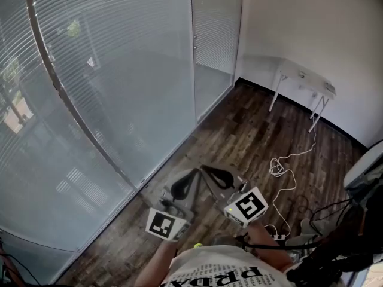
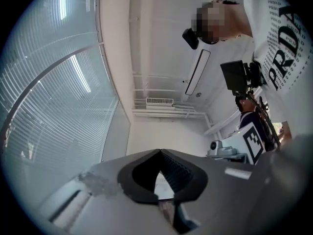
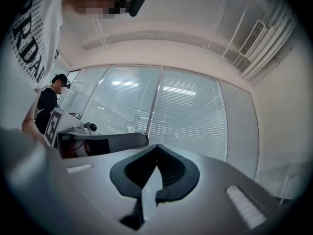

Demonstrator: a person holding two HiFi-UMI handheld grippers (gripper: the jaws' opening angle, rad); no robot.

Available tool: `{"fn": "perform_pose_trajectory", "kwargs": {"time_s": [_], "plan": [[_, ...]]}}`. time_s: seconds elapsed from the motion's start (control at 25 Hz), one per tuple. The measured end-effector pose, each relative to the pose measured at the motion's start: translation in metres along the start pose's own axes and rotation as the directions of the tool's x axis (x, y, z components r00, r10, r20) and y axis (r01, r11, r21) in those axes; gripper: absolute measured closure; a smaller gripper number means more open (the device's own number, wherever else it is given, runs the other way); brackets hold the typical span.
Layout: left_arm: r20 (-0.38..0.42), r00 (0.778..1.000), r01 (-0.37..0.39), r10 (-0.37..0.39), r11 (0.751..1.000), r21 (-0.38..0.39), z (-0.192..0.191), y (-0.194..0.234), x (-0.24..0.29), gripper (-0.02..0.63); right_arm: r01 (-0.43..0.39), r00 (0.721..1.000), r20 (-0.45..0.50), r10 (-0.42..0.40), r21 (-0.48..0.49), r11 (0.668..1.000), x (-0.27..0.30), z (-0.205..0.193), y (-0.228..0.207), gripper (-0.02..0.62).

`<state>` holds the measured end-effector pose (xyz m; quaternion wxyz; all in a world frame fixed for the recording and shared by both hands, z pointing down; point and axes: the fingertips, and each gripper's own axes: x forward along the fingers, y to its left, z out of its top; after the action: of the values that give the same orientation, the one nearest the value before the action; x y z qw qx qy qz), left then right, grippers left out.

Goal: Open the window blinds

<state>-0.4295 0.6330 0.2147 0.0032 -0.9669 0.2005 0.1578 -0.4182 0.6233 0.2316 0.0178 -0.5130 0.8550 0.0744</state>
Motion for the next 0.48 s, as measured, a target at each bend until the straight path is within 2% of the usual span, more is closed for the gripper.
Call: {"fn": "perform_pose_trajectory", "kwargs": {"time_s": [0.08,0.28,0.48], "plan": [[-0.007,1.0,-0.001,0.001,1.0,-0.004,-0.002,0.001,0.003,0.614,-0.008,1.0,-0.029,0.008,-0.001,1.0,0.001,-0.005,-0.003,0.588],[-0.02,1.0,0.004,-0.004,1.0,-0.011,-0.013,0.002,0.017,0.614,-0.093,0.99,-0.11,0.083,-0.087,0.992,0.009,-0.025,-0.002,0.588],[-0.051,0.999,-0.016,0.016,1.0,0.0,-0.025,0.018,0.038,0.614,-0.109,0.991,-0.081,0.103,-0.065,0.992,0.022,-0.033,-0.024,0.588]]}}
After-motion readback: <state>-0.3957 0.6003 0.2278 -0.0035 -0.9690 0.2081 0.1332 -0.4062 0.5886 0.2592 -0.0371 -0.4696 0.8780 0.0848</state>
